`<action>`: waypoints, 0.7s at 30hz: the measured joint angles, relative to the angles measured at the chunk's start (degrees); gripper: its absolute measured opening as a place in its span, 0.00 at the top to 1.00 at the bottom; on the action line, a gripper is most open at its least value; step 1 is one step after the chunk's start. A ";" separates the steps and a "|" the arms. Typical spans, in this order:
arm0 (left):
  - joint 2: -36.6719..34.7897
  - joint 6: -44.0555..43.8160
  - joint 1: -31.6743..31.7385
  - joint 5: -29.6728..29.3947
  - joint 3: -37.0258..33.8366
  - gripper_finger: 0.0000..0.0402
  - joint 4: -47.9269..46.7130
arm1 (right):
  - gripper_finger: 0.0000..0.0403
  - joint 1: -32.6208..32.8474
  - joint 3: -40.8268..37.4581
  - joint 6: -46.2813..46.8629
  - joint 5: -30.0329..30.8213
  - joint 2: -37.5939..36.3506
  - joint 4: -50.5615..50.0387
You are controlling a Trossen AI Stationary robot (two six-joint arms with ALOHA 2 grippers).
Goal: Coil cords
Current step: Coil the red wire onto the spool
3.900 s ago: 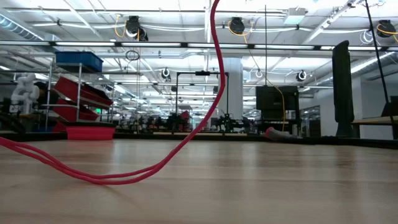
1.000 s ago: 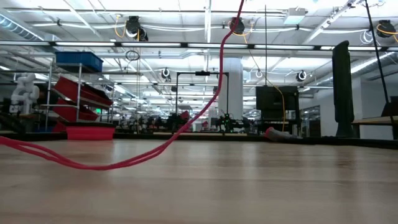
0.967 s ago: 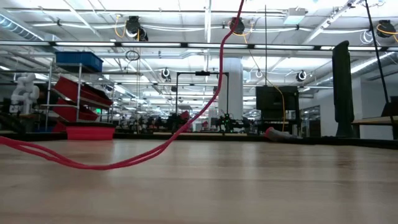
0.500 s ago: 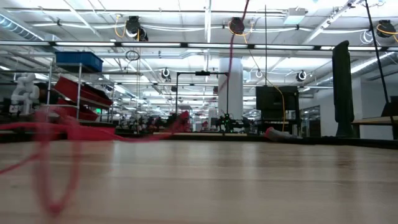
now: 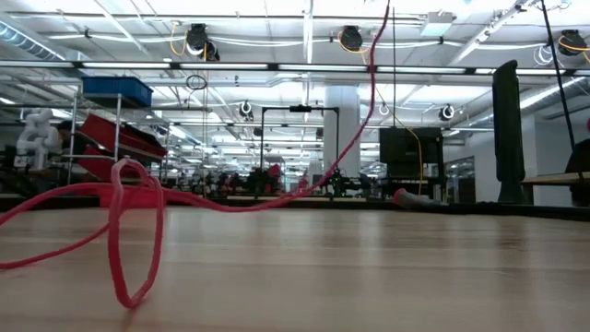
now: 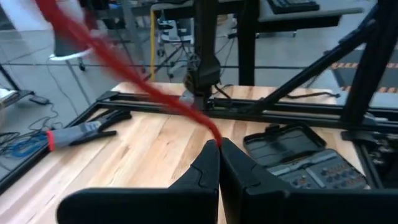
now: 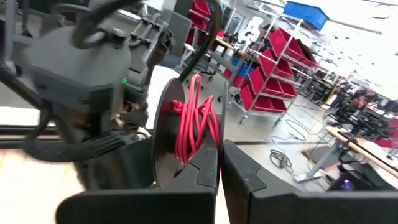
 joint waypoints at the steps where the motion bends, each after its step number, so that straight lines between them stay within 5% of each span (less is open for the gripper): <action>1: 0.00 -0.02 0.05 0.83 0.00 1.00 0.18 | 1.00 -0.30 0.00 -0.31 -0.18 0.08 0.22; 21: 0.00 2.32 -0.07 12.50 0.00 1.00 5.43 | 1.00 -3.95 0.00 -3.76 -1.83 1.98 1.62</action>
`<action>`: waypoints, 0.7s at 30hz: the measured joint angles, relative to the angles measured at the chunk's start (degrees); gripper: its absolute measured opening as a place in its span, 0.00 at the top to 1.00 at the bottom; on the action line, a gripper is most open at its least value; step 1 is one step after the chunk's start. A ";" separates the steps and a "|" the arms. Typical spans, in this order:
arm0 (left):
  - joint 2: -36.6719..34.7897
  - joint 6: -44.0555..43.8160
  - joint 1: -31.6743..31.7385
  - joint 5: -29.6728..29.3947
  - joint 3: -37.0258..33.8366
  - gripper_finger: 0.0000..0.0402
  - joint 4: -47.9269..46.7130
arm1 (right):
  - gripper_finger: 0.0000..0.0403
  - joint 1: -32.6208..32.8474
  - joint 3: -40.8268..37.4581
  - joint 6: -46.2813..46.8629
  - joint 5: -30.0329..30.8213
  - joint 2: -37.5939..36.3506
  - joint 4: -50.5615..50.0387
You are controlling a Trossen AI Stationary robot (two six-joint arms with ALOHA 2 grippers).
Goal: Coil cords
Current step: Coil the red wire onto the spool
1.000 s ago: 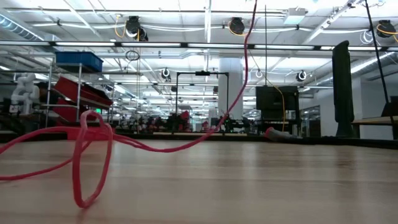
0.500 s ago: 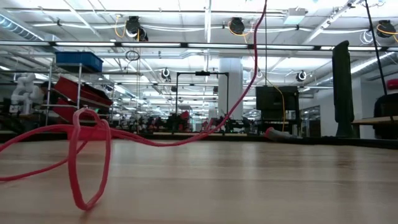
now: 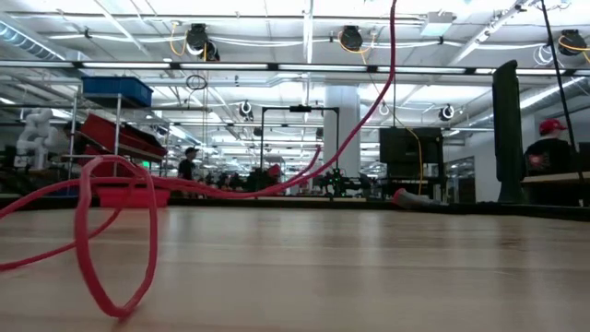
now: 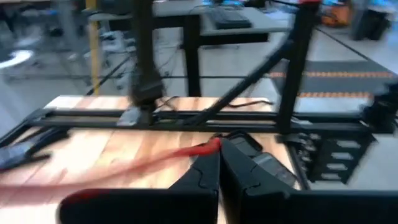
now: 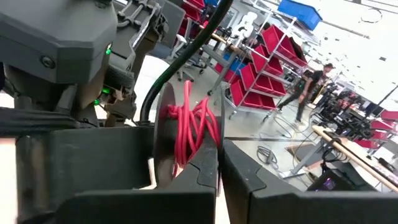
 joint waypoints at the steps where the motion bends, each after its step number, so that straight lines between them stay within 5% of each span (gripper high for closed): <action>1: 0.00 0.75 -0.14 1.25 0.00 1.00 0.29 | 1.00 -0.10 0.00 -0.09 -0.38 0.04 0.07; 21: 0.07 3.27 -2.41 11.83 1.41 1.00 2.64 | 1.00 0.23 -0.09 -3.25 -0.77 0.17 -2.50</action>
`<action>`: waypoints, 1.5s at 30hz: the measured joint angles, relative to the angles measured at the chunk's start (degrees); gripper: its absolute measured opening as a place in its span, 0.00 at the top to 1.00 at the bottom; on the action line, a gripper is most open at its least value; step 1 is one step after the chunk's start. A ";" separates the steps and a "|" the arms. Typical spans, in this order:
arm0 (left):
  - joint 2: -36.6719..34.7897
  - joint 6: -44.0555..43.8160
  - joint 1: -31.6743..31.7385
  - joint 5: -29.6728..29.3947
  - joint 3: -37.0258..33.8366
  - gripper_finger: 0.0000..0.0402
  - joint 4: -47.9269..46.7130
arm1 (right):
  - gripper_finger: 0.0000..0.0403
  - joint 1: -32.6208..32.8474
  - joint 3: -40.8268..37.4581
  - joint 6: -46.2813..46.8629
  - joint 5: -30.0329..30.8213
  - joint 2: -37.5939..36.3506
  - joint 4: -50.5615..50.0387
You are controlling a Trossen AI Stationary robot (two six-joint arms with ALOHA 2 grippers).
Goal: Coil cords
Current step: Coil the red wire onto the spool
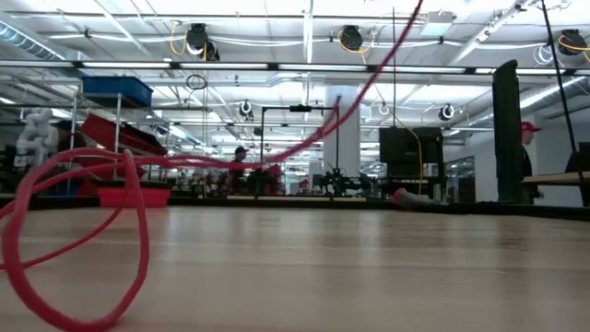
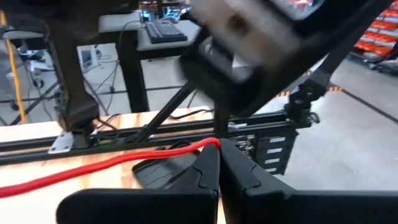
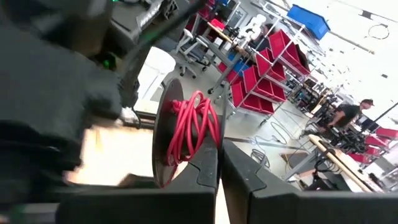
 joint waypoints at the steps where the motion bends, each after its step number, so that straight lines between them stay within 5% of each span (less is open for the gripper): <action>1: 0.00 -0.07 -0.28 0.02 0.32 1.00 -0.02 | 1.00 0.00 0.00 0.02 0.00 0.00 -0.05; 29: -3.52 1.82 -5.12 -1.46 1.47 1.00 -1.00 | 1.00 0.71 0.09 -2.77 0.44 -0.09 -3.05; 37: -7.34 1.93 -8.38 -13.37 1.47 1.00 -9.53 | 1.00 0.96 0.09 -2.99 -0.19 -0.09 -3.66; 45: -9.22 4.90 -12.21 -20.84 1.45 1.00 -9.67 | 1.00 0.30 0.04 -0.75 -11.84 -0.90 -5.44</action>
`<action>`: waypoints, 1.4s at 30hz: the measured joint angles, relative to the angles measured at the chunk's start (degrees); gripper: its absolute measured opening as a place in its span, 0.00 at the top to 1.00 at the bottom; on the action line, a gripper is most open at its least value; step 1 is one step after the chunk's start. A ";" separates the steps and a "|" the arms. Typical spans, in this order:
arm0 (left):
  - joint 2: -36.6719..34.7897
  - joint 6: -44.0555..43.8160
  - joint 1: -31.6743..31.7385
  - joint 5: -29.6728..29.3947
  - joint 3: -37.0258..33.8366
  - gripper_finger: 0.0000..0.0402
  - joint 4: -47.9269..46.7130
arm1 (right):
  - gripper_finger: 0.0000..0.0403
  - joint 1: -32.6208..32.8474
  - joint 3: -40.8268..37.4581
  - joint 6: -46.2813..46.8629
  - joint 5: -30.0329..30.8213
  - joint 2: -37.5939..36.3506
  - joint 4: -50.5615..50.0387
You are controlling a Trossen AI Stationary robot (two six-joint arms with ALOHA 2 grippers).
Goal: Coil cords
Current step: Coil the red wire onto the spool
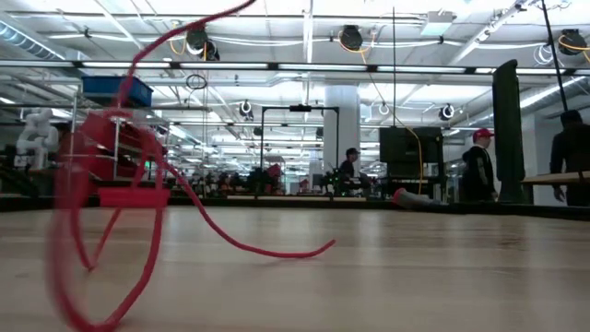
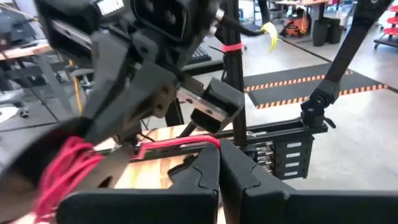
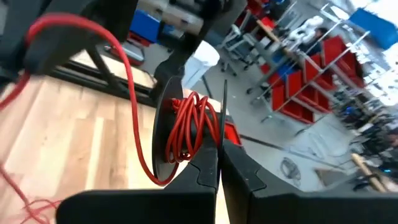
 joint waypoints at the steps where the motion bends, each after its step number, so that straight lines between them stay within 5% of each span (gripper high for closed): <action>1: -0.26 0.02 -0.41 -1.06 0.02 1.00 -0.09 | 1.00 -0.06 0.00 0.68 -0.07 -0.09 -0.89; 6: -1.02 1.09 -2.30 -6.61 0.00 1.00 -1.87 | 1.00 -0.13 -0.02 4.67 -2.35 -0.75 -6.32; 14: -1.75 0.86 -3.35 -14.08 0.00 1.00 -6.32 | 1.00 -0.22 -0.04 9.14 -14.18 -2.31 -8.41; 30: -1.73 -3.58 -2.71 -14.43 -0.02 1.00 -11.28 | 1.00 0.10 -0.02 6.95 -22.72 -2.31 -5.47; 42: -1.71 -8.11 -2.02 -13.28 -0.02 1.00 -17.68 | 1.00 3.45 0.07 6.50 -19.64 -4.45 -3.58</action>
